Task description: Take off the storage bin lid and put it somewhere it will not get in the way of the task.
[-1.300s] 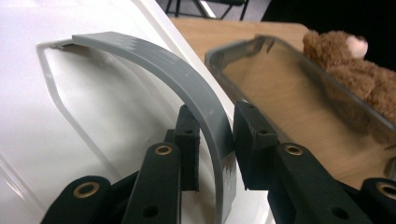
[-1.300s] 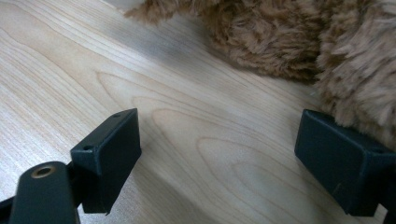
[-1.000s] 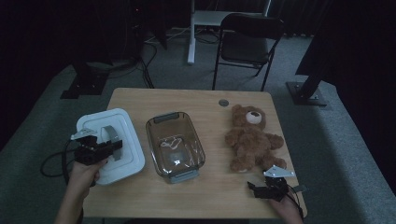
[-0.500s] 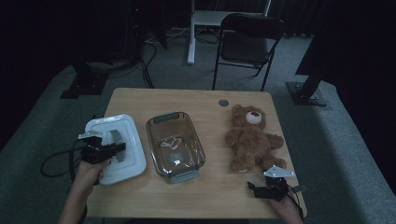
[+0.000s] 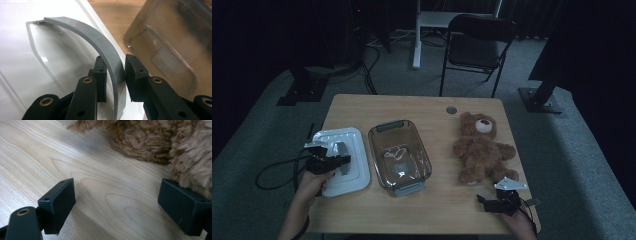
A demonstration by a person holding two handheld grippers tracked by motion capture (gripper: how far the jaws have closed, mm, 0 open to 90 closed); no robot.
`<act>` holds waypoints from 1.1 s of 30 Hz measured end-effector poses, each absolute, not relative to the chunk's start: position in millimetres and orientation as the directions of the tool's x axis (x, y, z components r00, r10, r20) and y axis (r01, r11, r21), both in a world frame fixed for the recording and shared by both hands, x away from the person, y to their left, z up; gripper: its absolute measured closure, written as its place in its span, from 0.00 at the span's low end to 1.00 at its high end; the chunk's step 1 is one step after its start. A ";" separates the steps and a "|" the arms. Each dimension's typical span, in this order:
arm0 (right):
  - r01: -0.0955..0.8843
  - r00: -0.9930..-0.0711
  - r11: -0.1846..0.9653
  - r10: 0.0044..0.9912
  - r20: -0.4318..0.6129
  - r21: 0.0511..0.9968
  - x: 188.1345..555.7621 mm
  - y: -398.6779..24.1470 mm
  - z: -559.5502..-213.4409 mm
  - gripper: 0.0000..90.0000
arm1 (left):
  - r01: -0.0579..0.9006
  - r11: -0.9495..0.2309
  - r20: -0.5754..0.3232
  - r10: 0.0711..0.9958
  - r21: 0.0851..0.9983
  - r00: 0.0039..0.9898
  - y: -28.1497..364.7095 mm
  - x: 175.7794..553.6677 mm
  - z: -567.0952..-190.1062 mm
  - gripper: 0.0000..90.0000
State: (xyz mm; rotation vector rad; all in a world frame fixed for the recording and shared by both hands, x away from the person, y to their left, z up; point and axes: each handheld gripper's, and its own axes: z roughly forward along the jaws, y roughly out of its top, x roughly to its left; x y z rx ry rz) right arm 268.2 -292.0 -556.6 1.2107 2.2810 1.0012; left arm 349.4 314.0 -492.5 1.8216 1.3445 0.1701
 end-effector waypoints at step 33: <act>0.564 -0.563 0.379 0.827 0.006 0.734 268.2 -292.0 -556.6 0.15 | 0.748 -0.046 -0.341 0.870 0.662 0.356 318.5 361.1 -511.1 0.63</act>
